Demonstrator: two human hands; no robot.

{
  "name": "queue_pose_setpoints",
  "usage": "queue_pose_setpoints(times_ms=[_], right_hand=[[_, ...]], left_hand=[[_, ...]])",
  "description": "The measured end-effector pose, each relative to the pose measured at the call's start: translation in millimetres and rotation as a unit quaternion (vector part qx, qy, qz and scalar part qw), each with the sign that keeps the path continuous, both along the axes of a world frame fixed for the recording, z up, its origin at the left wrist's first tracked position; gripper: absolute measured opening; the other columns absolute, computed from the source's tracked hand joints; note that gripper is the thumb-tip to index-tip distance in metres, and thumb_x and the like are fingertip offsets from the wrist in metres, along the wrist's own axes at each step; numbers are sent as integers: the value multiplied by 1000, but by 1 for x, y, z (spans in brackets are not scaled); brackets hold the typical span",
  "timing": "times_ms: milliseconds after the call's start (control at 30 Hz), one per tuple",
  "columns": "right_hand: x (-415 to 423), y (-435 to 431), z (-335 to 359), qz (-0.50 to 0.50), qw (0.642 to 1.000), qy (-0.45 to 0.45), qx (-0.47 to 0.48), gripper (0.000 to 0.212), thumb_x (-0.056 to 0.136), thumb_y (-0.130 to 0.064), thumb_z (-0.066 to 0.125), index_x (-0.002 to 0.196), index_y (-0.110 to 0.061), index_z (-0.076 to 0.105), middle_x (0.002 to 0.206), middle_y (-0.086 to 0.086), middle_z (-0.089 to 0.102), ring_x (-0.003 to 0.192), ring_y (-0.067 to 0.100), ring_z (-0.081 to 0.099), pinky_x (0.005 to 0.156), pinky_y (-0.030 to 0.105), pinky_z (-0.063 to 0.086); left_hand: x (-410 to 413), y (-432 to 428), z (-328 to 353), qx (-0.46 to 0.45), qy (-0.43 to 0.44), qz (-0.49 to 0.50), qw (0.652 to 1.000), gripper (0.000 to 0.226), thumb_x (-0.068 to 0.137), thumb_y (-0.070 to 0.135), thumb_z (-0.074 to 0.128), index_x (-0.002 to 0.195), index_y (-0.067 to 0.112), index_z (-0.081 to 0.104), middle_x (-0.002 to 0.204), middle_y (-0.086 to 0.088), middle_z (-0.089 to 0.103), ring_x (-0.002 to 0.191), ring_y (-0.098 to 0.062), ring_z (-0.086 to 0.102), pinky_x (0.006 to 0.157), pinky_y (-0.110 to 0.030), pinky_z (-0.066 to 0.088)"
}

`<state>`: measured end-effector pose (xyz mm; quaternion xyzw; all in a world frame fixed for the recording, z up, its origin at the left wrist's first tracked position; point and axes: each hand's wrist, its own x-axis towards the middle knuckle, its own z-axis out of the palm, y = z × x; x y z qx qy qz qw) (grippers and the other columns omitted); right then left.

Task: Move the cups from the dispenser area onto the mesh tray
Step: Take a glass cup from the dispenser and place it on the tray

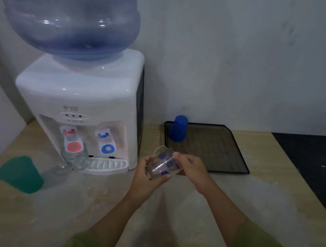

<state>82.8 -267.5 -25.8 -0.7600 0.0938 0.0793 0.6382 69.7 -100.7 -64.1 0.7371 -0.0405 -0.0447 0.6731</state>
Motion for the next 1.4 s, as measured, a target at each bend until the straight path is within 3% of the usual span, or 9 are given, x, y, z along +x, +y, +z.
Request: queue_pose_setpoints(times_ms=[167, 267, 333, 433, 533, 667, 867, 1267, 1400], right_hand=[[22, -37, -2, -49, 992, 56, 106, 33, 92, -34, 53, 104, -7, 67, 98, 15, 74, 89, 25, 71, 77, 33, 58], [35, -56, -10, -33, 990, 60, 125, 34, 96, -37, 46, 107, -12, 66, 104, 13, 72, 98, 26, 68, 85, 38, 56], [45, -69, -20, -30, 996, 66, 43, 33, 95, -45, 42, 100, -23, 65, 102, 4, 69, 99, 21, 65, 92, 39, 52], [55, -93, -39, 8, 988, 54, -147, 39, 98, -43, 37, 107, -19, 65, 102, 3, 65, 99, 21, 60, 85, 35, 46], [61, -116, -65, 87, 948, 53, -302, 39, 98, -35, 40, 125, -11, 56, 127, 15, 60, 117, 29, 54, 93, 29, 39], [64, -135, -91, 167, 872, 112, -447, 56, 97, -45, 36, 146, -19, 29, 159, 9, 15, 146, 32, 12, 117, 52, 17], [64, -136, -103, 186, 841, 126, -491, 57, 97, -51, 28, 147, -25, 23, 161, 8, 2, 146, 38, 1, 117, 54, 10], [63, -136, -110, 185, 831, 127, -509, 59, 96, -54, 24, 148, -27, 19, 161, 6, 1, 146, 37, -1, 117, 53, 13], [63, -132, -103, 166, 840, 126, -501, 58, 96, -51, 30, 146, -23, 24, 160, 9, 7, 146, 35, 8, 117, 52, 15]], left_hand=[[33, -33, 5, 23, 8, -20, 1000, 63, 66, 32, 82, 118, 39, 46, 119, 21, 49, 110, -2, 52, 84, -23, 51], [57, -50, 11, 70, 5, -26, 997, 63, 67, 28, 82, 117, 42, 46, 121, 15, 50, 108, -4, 53, 82, -20, 49], [75, -62, 13, 157, -17, -25, 987, 67, 66, 28, 82, 122, 39, 47, 127, 9, 48, 108, -6, 52, 84, -20, 47], [99, -75, 14, 275, -44, -40, 960, 74, 67, 27, 81, 132, 31, 44, 132, 4, 40, 111, -10, 46, 86, -19, 41], [120, -83, 10, 346, -43, -86, 933, 77, 71, 24, 78, 137, 30, 40, 135, -1, 37, 121, -19, 43, 95, -25, 39], [136, -90, -1, 434, -54, -124, 891, 78, 73, 27, 76, 141, 27, 36, 136, 0, 36, 121, -17, 40, 90, -21, 32], [145, -101, -19, 436, -47, -151, 886, 81, 72, 21, 77, 142, 24, 35, 133, -1, 38, 126, -19, 36, 107, -28, 31], [147, -112, -31, 490, -77, -185, 848, 87, 76, 24, 72, 146, 30, 22, 133, -1, 35, 123, -19, 35, 106, -32, 34], [132, -103, -20, 461, -80, -150, 871, 85, 80, 26, 69, 147, 28, 18, 145, 1, 29, 131, -18, 33, 110, -34, 33]])
